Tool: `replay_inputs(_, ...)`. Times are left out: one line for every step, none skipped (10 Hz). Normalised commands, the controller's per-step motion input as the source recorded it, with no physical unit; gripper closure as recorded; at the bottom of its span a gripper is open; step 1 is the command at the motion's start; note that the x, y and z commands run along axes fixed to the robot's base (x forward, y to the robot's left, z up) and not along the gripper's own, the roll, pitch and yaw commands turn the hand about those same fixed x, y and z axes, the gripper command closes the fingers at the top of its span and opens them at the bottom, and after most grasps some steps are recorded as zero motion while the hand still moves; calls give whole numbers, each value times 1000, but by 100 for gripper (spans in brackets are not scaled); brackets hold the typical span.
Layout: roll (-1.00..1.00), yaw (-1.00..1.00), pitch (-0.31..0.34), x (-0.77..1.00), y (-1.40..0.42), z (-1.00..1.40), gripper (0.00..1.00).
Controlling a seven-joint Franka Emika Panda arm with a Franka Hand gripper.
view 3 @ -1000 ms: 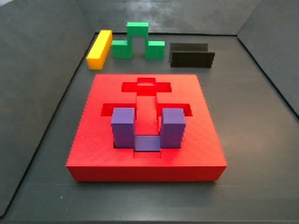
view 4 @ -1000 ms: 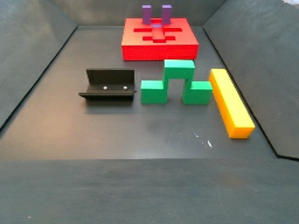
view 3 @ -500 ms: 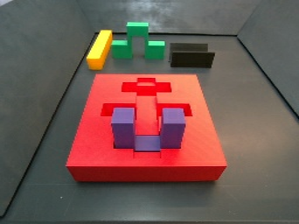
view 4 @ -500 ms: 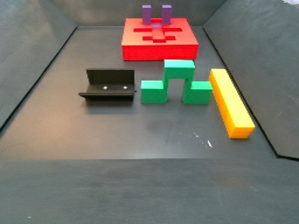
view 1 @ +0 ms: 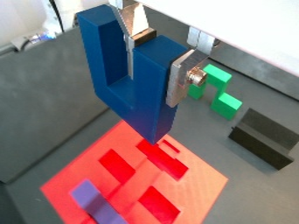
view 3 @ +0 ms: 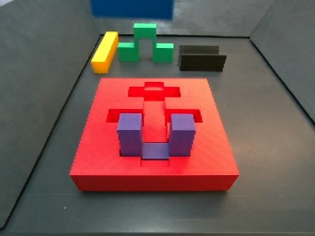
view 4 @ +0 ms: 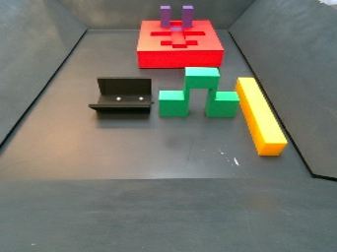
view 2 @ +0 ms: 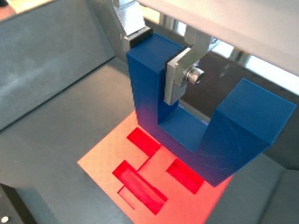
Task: Pick up the blue object. Move up. Move to above the board. Insert the blue object.
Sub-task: Insert the blue object.
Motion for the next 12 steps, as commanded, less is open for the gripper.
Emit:
replay_inputs(127, 280, 76, 557, 417, -534, 100)
replay_inputs(174, 269, 71, 534, 351, -540, 100)
replay_inputs(216, 246, 31, 463, 197, -657, 100)
replay_inputs(249, 157, 0, 380, 86, -726, 100)
replay_inputs(256, 63, 0, 226, 34, -783, 100)
replay_inputs(259, 60, 0, 223, 34, -771, 100)
replay_inputs(189, 23, 4, 197, 69, -580, 100)
replay_inputs(120, 17, 57, 131, 80, -314, 100)
replay_inputs(43, 0, 31, 0, 0, -46, 100)
replay_inputs(44, 0, 16, 0, 0, -29, 100)
replay_inputs(11, 0, 0, 0, 0, -129, 100)
replay_inputs(0, 0, 0, 0, 0, -126, 100)
